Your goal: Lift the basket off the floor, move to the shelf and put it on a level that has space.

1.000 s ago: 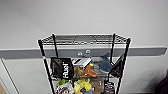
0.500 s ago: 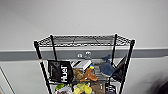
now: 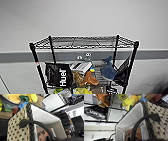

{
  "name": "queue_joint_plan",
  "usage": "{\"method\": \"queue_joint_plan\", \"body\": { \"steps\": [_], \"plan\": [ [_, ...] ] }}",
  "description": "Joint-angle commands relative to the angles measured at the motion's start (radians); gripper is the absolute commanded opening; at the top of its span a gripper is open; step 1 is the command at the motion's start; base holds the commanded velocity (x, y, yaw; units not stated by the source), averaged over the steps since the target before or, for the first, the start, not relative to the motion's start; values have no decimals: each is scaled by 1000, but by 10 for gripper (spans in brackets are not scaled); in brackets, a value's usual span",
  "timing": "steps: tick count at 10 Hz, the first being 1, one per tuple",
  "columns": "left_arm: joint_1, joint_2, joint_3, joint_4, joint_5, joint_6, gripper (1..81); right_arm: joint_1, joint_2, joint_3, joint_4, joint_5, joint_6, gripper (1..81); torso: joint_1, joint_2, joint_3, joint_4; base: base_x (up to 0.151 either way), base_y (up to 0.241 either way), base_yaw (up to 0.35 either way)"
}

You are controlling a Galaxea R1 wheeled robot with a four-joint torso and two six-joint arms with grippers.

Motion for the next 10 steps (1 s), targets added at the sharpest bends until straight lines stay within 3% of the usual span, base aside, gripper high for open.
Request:
{"method": "queue_joint_plan", "body": {
  "steps": [1,5,10],
  "plan": [
    [-104,-16,55,15,66,2,10,101,-12,59,-43,-28,9,10,1,0,0,0,100,0,0],
    [-104,-15,55,15,64,2,10,103,-6,56,-43,-28,9,10,1,0,0,0,96,0,0],
    [-104,-18,57,15,66,2,10,97,-9,53,-43,-28,7,10,1,0,0,0,0,0,0]
  ]
}}
